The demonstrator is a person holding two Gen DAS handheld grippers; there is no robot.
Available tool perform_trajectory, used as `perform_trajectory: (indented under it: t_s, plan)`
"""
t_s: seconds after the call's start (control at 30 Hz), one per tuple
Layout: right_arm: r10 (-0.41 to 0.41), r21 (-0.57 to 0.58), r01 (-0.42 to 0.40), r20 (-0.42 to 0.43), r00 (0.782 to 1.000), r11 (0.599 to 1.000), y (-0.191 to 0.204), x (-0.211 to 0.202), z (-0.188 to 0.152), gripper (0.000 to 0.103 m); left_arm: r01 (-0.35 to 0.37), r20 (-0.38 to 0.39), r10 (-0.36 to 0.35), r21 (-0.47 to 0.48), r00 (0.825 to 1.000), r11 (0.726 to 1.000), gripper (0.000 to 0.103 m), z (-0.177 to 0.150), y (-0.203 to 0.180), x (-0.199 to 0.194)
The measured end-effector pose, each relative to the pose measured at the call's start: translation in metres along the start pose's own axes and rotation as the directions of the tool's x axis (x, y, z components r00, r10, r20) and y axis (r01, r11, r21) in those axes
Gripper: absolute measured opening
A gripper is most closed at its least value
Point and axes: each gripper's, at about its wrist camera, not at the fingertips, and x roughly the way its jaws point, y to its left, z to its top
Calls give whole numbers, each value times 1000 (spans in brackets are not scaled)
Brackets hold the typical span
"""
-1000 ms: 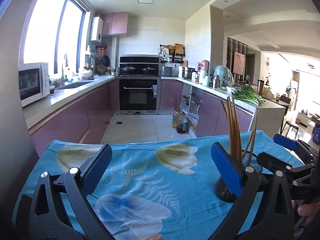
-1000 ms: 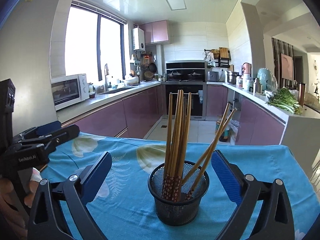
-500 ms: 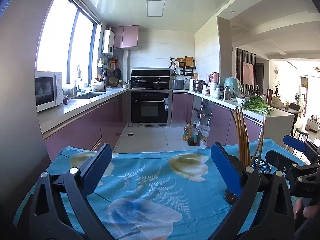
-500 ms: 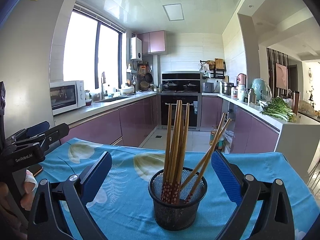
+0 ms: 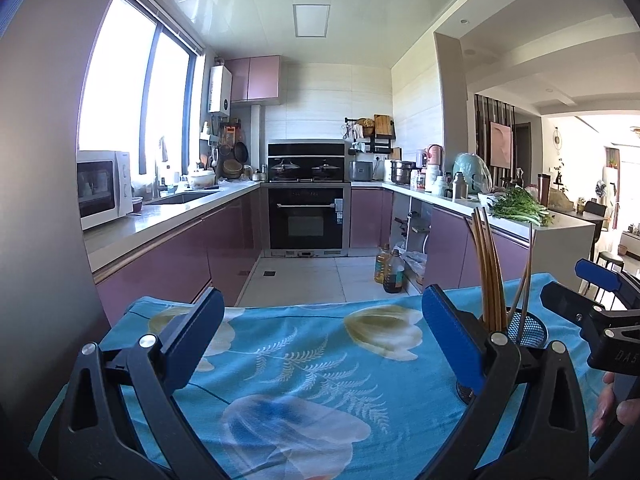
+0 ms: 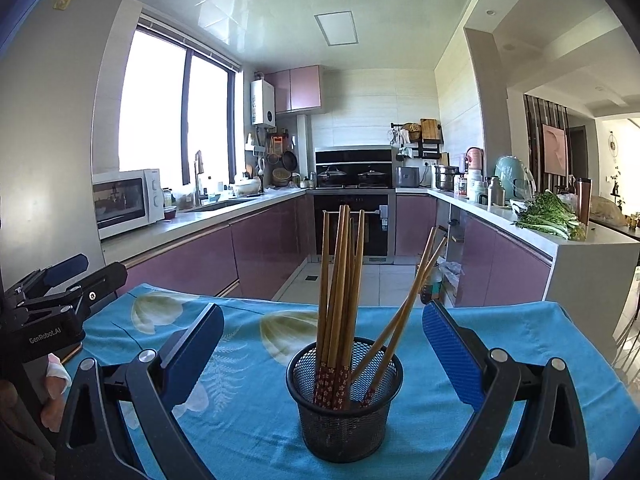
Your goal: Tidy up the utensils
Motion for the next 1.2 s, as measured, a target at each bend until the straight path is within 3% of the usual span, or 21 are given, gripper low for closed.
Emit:
perform_trajectory:
  t_s: [1.2]
  plan:
    - [1, 11, -1, 7, 1000, 1000, -4, -1, 2, 96, -9, -7, 9, -14, 1000, 1000, 97, -2, -1, 1]
